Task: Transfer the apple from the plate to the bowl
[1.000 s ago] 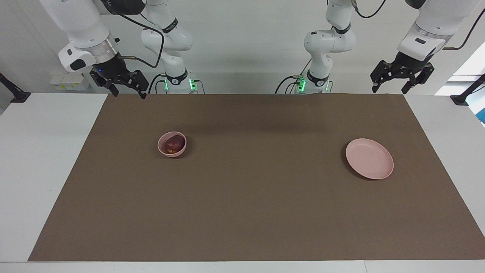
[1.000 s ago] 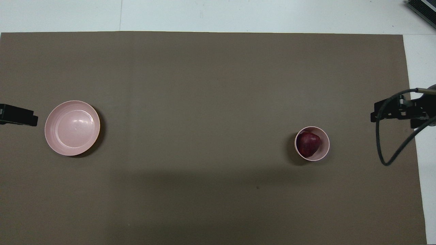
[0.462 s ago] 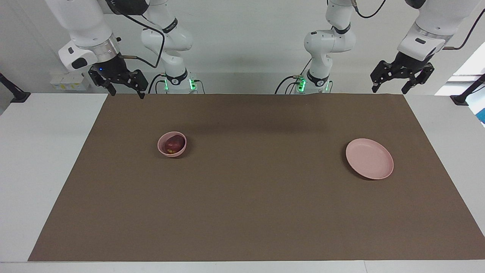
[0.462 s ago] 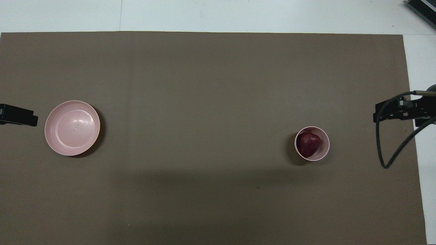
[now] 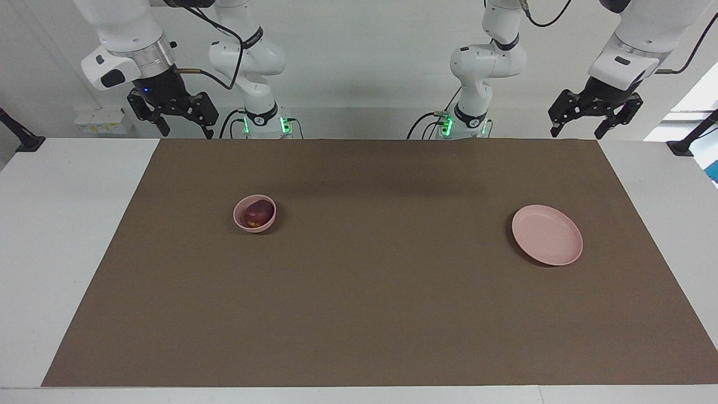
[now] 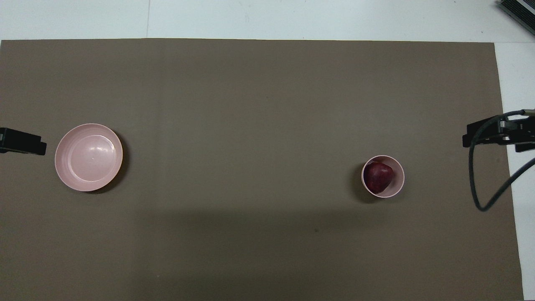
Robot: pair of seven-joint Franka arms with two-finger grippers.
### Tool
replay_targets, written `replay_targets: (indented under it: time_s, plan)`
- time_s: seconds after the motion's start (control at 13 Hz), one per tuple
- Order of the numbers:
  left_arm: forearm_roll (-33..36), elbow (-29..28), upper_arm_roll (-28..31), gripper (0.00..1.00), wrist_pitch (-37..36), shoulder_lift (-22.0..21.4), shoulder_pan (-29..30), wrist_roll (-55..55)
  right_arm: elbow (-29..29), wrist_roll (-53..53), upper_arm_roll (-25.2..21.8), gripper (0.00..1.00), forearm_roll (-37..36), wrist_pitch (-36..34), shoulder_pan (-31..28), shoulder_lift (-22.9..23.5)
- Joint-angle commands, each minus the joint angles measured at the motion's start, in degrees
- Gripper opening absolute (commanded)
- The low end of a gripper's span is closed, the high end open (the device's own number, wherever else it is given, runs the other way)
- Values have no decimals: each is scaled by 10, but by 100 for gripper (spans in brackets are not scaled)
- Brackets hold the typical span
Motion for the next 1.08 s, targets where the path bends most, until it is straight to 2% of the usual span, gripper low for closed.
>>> replay_targets:
  time_s: [0.0, 1.0]
  plan:
    - [-7, 3, 7, 100, -11, -3, -5, 7, -8, -11, -1, 100, 10, -4, -5, -8]
    - [-7, 3, 7, 100, -11, -3, -5, 7, -16, -13, -1, 100, 8, -4, -5, -15]
